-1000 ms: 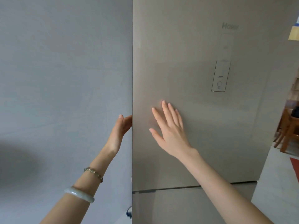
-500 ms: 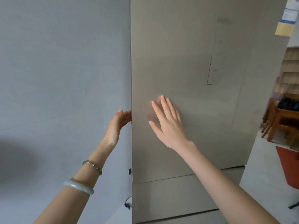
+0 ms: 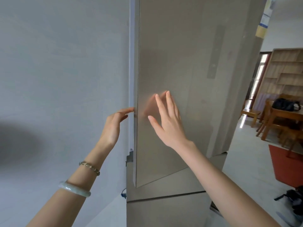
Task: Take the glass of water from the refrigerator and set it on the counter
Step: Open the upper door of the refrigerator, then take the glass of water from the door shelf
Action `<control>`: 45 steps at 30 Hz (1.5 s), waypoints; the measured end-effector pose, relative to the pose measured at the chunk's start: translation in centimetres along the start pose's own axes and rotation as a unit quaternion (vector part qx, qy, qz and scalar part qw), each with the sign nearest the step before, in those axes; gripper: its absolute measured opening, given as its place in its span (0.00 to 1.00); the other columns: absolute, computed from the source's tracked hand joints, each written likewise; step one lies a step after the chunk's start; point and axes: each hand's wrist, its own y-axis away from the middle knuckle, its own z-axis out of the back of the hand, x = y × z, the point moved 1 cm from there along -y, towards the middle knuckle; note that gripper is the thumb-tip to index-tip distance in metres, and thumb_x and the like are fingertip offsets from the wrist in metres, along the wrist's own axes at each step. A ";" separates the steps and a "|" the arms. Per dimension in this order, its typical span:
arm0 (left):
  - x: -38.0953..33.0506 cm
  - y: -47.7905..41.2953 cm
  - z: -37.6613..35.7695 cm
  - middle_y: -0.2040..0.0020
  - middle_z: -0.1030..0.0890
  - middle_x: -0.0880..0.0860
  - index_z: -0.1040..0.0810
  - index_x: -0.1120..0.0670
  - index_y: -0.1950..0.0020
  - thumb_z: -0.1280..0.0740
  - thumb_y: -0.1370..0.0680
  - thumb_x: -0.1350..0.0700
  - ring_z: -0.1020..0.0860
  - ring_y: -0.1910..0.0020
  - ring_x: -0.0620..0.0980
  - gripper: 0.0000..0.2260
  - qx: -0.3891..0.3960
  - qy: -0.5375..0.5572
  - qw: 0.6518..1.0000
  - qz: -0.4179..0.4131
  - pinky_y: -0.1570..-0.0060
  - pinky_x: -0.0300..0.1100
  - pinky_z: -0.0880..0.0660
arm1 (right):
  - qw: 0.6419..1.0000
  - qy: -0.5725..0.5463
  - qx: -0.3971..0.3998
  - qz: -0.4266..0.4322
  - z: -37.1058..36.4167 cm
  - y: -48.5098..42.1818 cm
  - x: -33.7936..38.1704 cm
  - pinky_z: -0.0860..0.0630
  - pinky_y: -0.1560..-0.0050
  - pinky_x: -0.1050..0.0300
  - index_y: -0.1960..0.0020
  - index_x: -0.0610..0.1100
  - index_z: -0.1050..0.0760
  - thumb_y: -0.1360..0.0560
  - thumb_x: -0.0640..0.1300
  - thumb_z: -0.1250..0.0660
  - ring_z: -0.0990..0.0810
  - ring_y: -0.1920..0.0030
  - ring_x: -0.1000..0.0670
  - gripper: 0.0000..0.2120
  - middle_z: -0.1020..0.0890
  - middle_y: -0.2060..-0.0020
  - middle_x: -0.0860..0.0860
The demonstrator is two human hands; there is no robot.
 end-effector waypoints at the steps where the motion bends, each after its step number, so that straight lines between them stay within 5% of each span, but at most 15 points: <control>1: -0.6 1.1 -0.6 0.34 0.21 0.50 0.16 0.39 0.49 0.49 0.24 0.47 0.27 0.31 0.46 0.21 -0.002 0.000 1.000 -0.017 0.28 0.50 0.35 | 1.000 -0.007 0.003 -0.002 0.9 0.8 0.2 0.56 0.26 0.54 0.22 0.51 0.53 0.21 0.56 0.44 0.58 0.22 0.46 0.32 0.58 0.22 0.44; 14: -7.9 12.8 -10.8 0.28 0.29 0.44 0.23 0.35 0.40 0.44 0.22 0.51 0.34 0.28 0.37 0.16 0.052 0.032 0.998 0.001 0.25 0.47 0.41 | 0.998 -0.053 -0.041 -0.012 10.9 12.1 2.2 0.53 0.26 0.60 0.22 0.41 0.55 0.24 0.54 0.36 0.53 0.22 0.48 0.41 0.52 0.22 0.43; 17: -9.4 14.8 -13.2 0.29 0.28 0.44 0.22 0.41 0.38 0.43 0.22 0.48 0.33 0.28 0.38 0.16 0.081 0.027 0.996 -0.025 0.27 0.39 0.40 | 0.995 -0.054 -0.082 -0.033 13.1 14.2 1.6 0.55 0.27 0.65 0.23 0.39 0.53 0.26 0.53 0.35 0.50 0.23 0.47 0.41 0.49 0.22 0.41; 21: -10.1 16.0 -15.7 0.35 0.21 0.48 0.20 0.54 0.39 0.44 0.20 0.57 0.27 0.33 0.41 0.16 0.071 0.040 0.995 -0.051 0.33 0.36 0.34 | 0.991 -0.065 -0.106 -0.059 16.4 16.8 0.1 0.56 0.27 0.67 0.23 0.40 0.56 0.25 0.49 0.34 0.53 0.24 0.54 0.42 0.50 0.23 0.45; 26: -7.5 16.7 -18.5 0.39 0.21 0.52 0.24 0.57 0.39 0.41 0.19 0.63 0.24 0.46 0.32 0.11 0.075 0.019 0.997 -0.018 0.44 0.27 0.31 | 0.989 -0.031 -0.092 -0.107 20.5 19.8 -1.7 0.58 0.33 0.77 0.23 0.43 0.59 0.24 0.48 0.34 0.54 0.26 0.60 0.42 0.50 0.22 0.46; 31: -3.4 17.2 -21.7 0.35 0.24 0.47 0.25 0.50 0.37 0.32 0.23 0.57 0.30 0.32 0.46 0.14 0.164 -0.046 0.984 0.042 0.32 0.44 0.35 | 0.984 -0.026 -0.112 -0.135 24.3 22.7 -2.9 0.44 0.28 0.58 0.25 0.50 0.61 0.24 0.45 0.34 0.45 0.24 0.49 0.41 0.47 0.22 0.45; 34: -2.3 17.4 -23.8 0.35 0.24 0.44 0.24 0.48 0.36 0.30 0.24 0.54 0.30 0.35 0.43 0.17 0.212 -0.135 0.967 0.026 0.36 0.41 0.34 | 0.978 -0.011 -0.136 -0.160 26.3 24.2 -4.4 0.41 0.26 0.56 0.23 0.45 0.59 0.23 0.43 0.35 0.44 0.24 0.48 0.40 0.46 0.22 0.45; 38: -2.4 17.4 -26.4 0.40 0.20 0.43 0.20 0.47 0.41 0.27 0.26 0.52 0.25 0.37 0.42 0.14 0.262 -0.154 0.953 -0.022 0.34 0.40 0.31 | 0.968 0.008 -0.153 -0.197 28.8 25.8 -6.5 0.49 0.27 0.67 0.23 0.43 0.58 0.22 0.42 0.37 0.49 0.23 0.51 0.38 0.49 0.22 0.46; 45: -2.8 18.2 -30.7 0.54 0.21 0.24 0.19 0.35 0.56 0.25 0.28 0.59 0.25 0.44 0.25 0.16 0.326 -0.117 0.933 -0.094 0.40 0.23 0.34 | 0.944 0.066 -0.200 -0.253 32.3 28.4 -10.6 0.40 0.26 0.45 0.22 0.46 0.55 0.21 0.43 0.40 0.43 0.24 0.49 0.33 0.42 0.24 0.45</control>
